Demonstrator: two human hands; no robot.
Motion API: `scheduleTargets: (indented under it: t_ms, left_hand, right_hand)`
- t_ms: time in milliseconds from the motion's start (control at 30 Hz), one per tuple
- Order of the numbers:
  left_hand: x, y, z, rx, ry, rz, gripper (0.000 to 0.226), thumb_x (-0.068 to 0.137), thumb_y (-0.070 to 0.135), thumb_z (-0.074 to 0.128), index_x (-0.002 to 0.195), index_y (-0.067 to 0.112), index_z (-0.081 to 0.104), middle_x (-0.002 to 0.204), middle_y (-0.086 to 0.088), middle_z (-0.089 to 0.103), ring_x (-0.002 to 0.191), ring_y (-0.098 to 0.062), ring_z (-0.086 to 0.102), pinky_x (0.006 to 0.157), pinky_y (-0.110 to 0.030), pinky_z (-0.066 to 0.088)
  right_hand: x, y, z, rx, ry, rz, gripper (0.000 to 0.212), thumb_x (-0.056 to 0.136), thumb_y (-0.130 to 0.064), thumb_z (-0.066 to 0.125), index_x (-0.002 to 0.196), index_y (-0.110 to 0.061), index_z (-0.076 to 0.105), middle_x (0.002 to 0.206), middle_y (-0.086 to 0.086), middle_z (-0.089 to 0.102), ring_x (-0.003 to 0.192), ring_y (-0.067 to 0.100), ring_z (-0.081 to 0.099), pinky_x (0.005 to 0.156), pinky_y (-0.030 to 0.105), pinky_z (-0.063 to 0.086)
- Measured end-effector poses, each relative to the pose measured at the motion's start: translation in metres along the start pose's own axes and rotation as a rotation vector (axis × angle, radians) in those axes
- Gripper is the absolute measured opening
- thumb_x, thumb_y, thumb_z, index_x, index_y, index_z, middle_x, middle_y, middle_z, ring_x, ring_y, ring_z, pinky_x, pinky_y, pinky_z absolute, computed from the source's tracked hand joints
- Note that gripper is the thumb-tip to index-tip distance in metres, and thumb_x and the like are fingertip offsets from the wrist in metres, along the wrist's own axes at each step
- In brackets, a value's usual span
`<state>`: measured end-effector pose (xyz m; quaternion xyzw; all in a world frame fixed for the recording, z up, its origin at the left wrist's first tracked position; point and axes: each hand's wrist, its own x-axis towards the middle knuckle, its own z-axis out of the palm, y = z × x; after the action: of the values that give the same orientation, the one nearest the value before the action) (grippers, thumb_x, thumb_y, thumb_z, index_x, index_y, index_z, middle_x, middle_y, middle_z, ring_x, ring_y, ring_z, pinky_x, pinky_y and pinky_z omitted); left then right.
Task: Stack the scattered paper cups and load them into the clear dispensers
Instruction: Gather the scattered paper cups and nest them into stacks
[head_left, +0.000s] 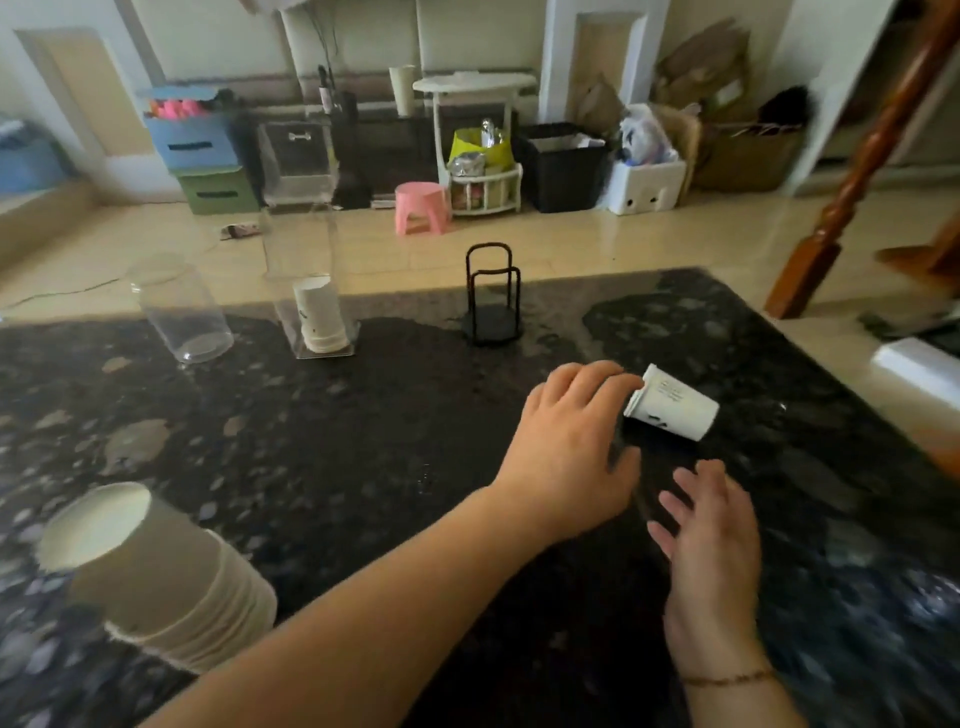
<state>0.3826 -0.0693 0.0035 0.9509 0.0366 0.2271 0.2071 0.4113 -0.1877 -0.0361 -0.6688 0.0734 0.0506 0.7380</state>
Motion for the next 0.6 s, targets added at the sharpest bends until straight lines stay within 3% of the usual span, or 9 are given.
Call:
scheduleTargets:
  t_ms: [67, 167, 267, 367, 433, 600]
  left_hand:
    - [0.038, 0.003, 0.03, 0.171, -0.18, 0.078, 0.076, 0.085, 0.032, 0.067, 0.151, 0.021, 0.03, 0.159, -0.001, 0.029, 0.148, -0.026, 0.021, 0.121, -0.049, 0.022]
    - [0.091, 0.011, 0.067, 0.435, -0.346, 0.149, 0.095, 0.086, 0.033, 0.069, 0.158, 0.02, 0.009, 0.167, -0.006, 0.005, 0.153, -0.031, 0.0, 0.122, -0.057, 0.003]
    - [0.123, 0.015, 0.089, 0.604, -0.445, 0.161, 0.097, 0.085, 0.039, 0.068, 0.158, 0.019, 0.008, 0.166, -0.007, 0.01, 0.153, -0.032, -0.006, 0.115, -0.064, -0.011]
    - [0.132, 0.01, 0.097, 0.662, -0.519, 0.158, 0.075, 0.086, 0.034, 0.067, 0.151, 0.023, 0.031, 0.152, -0.005, 0.042, 0.15, -0.032, 0.019, 0.111, -0.07, -0.012]
    - [0.128, 0.004, 0.097, 0.581, -0.474, 0.141, 0.063, 0.085, 0.035, 0.069, 0.142, 0.026, 0.044, 0.138, -0.001, 0.053, 0.139, -0.028, 0.039, 0.112, -0.071, -0.008]
    - [0.085, 0.008, 0.067, 0.184, -0.212, 0.18, 0.076, 0.082, 0.048, 0.07, 0.146, 0.024, 0.038, 0.133, 0.001, 0.059, 0.131, -0.024, 0.051, 0.117, -0.062, 0.002]
  right_hand:
    - [0.012, -0.001, -0.01, 0.002, 0.047, 0.022, 0.029, 0.098, -0.047, 0.042, 0.121, -0.034, 0.053, 0.111, -0.014, 0.057, 0.111, 0.013, 0.055, 0.099, 0.044, 0.047]
    - [0.028, -0.001, -0.023, 0.021, 0.059, 0.079, 0.044, 0.099, -0.049, 0.04, 0.137, -0.027, 0.047, 0.132, -0.007, 0.053, 0.12, 0.015, 0.051, 0.103, 0.046, 0.045]
    - [0.04, -0.001, -0.036, 0.068, 0.062, 0.137, 0.048, 0.099, -0.048, 0.039, 0.141, -0.026, 0.044, 0.14, -0.003, 0.05, 0.124, 0.017, 0.05, 0.105, 0.045, 0.043]
    - [0.049, 0.0, -0.044, 0.066, 0.052, 0.131, 0.049, 0.099, -0.047, 0.04, 0.141, -0.023, 0.044, 0.141, -0.001, 0.05, 0.127, 0.018, 0.049, 0.107, 0.046, 0.042]
    - [0.053, 0.002, -0.047, 0.053, 0.05, 0.125, 0.05, 0.098, -0.047, 0.044, 0.142, -0.023, 0.043, 0.14, -0.001, 0.05, 0.126, 0.017, 0.049, 0.105, 0.044, 0.043]
    - [0.054, 0.002, -0.043, 0.055, -0.051, 0.044, 0.079, 0.08, -0.05, 0.068, 0.147, -0.03, 0.03, 0.149, -0.005, 0.042, 0.132, 0.013, 0.043, 0.101, 0.036, 0.042]
